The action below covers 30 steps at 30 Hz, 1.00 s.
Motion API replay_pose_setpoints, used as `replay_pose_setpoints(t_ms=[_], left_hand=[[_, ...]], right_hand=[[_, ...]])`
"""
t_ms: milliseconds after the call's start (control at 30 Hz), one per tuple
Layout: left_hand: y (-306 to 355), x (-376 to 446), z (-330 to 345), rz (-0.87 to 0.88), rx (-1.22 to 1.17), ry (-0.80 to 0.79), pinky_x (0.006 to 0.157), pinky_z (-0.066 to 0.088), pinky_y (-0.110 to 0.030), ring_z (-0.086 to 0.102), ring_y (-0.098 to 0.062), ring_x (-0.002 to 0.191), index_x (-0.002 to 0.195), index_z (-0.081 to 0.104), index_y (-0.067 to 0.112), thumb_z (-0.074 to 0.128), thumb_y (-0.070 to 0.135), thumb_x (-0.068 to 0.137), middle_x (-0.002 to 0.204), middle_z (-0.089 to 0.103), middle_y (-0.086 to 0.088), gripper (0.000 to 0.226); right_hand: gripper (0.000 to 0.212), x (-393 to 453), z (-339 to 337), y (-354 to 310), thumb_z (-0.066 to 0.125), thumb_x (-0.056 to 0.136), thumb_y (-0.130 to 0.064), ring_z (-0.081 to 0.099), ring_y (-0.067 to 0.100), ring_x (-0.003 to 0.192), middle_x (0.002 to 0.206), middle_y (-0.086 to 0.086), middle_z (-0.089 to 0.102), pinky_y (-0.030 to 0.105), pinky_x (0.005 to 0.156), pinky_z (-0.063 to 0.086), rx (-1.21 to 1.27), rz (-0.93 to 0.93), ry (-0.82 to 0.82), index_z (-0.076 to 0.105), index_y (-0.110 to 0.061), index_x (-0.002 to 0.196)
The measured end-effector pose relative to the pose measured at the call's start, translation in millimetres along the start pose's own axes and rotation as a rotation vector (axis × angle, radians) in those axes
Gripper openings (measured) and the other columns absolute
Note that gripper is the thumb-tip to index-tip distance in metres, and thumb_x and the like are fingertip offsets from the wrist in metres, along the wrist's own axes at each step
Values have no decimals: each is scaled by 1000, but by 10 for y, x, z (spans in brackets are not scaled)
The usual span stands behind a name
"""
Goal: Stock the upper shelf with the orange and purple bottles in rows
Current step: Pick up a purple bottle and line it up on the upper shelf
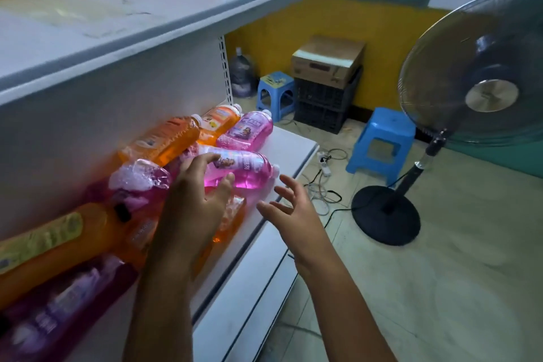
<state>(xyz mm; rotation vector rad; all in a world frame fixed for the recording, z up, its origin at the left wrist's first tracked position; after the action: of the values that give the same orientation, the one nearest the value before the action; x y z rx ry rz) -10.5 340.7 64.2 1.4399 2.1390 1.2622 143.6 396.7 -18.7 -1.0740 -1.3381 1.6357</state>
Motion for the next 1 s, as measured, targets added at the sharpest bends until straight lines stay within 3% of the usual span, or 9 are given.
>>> replay_pose_setpoints(t_ms=[167,267,367,433,533,600,700,833,1000], left_hand=[[-108,288,152,29,119,47,88,43,-27,46,-11,115,127,59,14,59,20,96,133,53,-7,31],[-278,450,292,-25,307,-31,103,35,-37,36,-20,133,138,51,15,63,27,93,147,43,-7,47],[-434,593,428,-103,420,-171,116,25,-49,15,-24,147,151,34,23,68,36,90,162,20,1,71],[-485,664,488,-140,446,-226,116,26,-54,9,-22,148,153,27,27,72,36,87,164,9,8,81],[-507,758,522,-214,504,-255,116,26,-59,5,-21,147,156,20,30,77,29,83,164,2,14,93],[-504,807,538,-265,535,-268,116,27,-57,7,-24,146,156,21,30,80,26,80,164,3,13,96],[-447,838,563,-319,557,-230,114,31,-56,14,-28,146,156,23,30,82,25,78,164,7,12,97],[-368,842,610,-339,555,-151,113,36,-43,25,-23,146,155,27,25,83,24,77,163,13,10,96],[-338,752,637,-335,461,14,103,48,-31,39,-16,138,150,40,19,88,9,69,157,29,7,95]], right_hand=[[68,346,2,162,80,83,-13,70,2,91,115,-36,47,7,62,51,20,36,8,41,-39,133],[71,539,-15,145,80,83,-11,71,0,86,130,-19,50,16,72,57,-21,27,41,43,-27,142],[78,729,-16,103,84,80,-16,68,15,107,141,-5,45,34,91,59,-136,2,29,43,-23,146],[77,859,-15,65,85,79,-18,66,20,110,141,-1,48,41,93,58,-235,-13,-23,44,-21,145],[82,1076,-44,1,85,78,-20,63,3,98,133,-9,53,30,87,59,-364,30,-174,40,-22,147],[76,1199,-74,-28,84,79,-18,63,-1,91,121,-15,59,22,81,57,-382,67,-270,43,-22,143],[64,1325,-54,-32,83,79,-16,68,8,97,116,-7,65,32,86,59,-389,100,-416,48,-24,131],[57,1444,34,-33,84,78,-10,66,-1,71,107,0,68,19,61,52,-361,94,-547,47,-21,121],[64,1498,-14,-57,89,72,-16,68,15,91,115,2,65,39,83,57,-440,-46,-490,52,-23,123]])
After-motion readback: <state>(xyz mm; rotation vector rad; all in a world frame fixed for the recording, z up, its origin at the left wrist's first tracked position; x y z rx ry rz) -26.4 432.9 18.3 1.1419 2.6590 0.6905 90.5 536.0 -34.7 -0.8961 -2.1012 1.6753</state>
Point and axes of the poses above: each hand's wrist, its own x-axis towards the middle knuckle, its own z-axis out of the palm, y = z × x, the point moved 6 cm from there along x, towards the middle knuckle
